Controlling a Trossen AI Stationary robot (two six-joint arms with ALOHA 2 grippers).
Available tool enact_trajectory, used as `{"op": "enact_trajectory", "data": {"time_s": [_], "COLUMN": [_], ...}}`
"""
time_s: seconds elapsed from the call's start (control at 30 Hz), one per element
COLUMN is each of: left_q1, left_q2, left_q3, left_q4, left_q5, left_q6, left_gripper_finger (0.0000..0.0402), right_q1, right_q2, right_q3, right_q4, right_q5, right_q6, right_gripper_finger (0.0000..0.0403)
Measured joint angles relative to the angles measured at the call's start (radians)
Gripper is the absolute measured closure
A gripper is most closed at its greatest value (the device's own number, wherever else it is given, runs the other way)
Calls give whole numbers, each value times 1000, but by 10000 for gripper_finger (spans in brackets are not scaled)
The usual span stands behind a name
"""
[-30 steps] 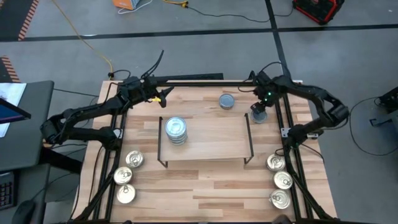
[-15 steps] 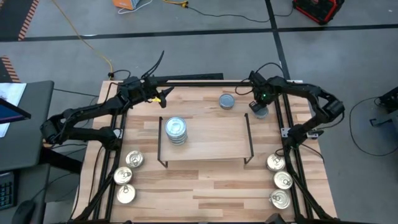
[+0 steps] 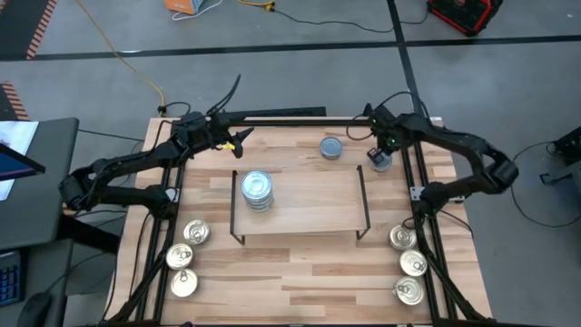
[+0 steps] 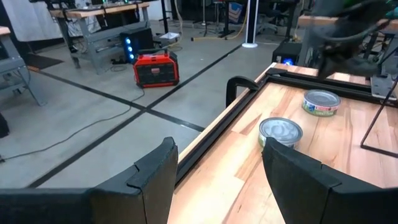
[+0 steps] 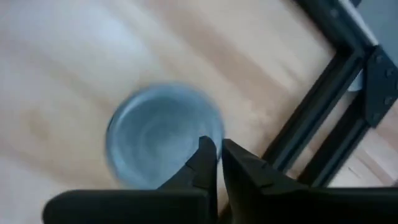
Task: Stack canned seafood by type on shelf
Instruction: Stack the green tuna can on top of the green tuna can on the shelf
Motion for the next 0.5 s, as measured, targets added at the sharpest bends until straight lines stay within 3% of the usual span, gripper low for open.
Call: {"op": "enact_trajectory", "data": {"time_s": [0.27,0.5], "left_q1": [0,0], "left_q2": [0,0], "left_q3": [0,0], "left_q4": [-11,-18], "left_q5": [12,25], "left_q6": [-10,9], "left_gripper_finger": [178,178], "right_q1": [219,392], "right_q2": [-33,-32], "right_q3": [-60,-85], "right_q4": [-66,-52], "right_q5": [-1,163], "right_q6": [-19,27], "right_gripper_finger": [260,182]}}
